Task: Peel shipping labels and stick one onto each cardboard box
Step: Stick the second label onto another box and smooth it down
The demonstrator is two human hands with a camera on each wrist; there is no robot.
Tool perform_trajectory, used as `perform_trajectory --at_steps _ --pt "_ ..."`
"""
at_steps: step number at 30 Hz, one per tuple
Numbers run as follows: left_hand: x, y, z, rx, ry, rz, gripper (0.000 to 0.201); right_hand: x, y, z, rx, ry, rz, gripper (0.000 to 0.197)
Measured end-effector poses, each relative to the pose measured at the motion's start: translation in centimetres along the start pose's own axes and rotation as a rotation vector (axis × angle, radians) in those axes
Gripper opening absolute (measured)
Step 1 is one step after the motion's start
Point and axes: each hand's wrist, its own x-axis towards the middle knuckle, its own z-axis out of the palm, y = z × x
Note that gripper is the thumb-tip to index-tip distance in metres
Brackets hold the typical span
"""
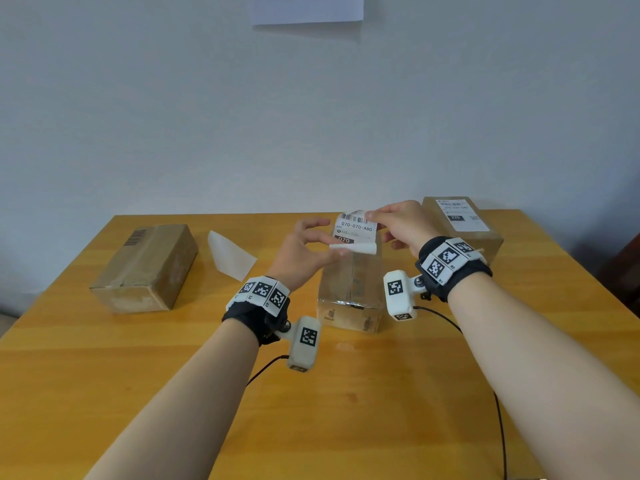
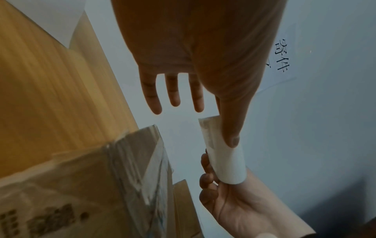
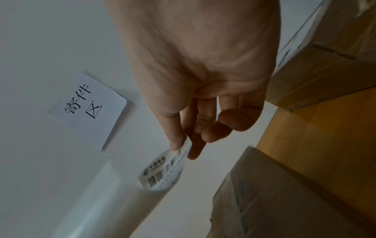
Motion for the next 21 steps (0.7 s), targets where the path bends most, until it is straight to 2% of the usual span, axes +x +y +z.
perform_trajectory --at_steps 3,6,10,18,21 --pt "-0.4 -0.9 0.4 -0.058 -0.046 -0.02 0.01 0.7 0.7 0.0 -0.023 -0.024 0.036 0.014" --pt "-0.6 -2.2 0.8 -0.074 -0.086 -0.031 0.023 1.4 1.4 0.3 -0.059 -0.04 0.052 0.021" --pt "-0.5 -3.9 1.4 -0.082 -0.107 -0.082 0.024 2.3 2.1 0.5 -0.107 -0.052 0.054 0.016" --pt "0.0 -5.4 2.1 -0.117 -0.093 -0.183 0.026 4.2 3.6 0.7 -0.071 -0.101 0.132 0.043" --pt "0.0 -5.6 2.2 -0.13 -0.085 -0.209 0.029 4.6 3.8 0.6 -0.077 -0.124 0.152 0.047"
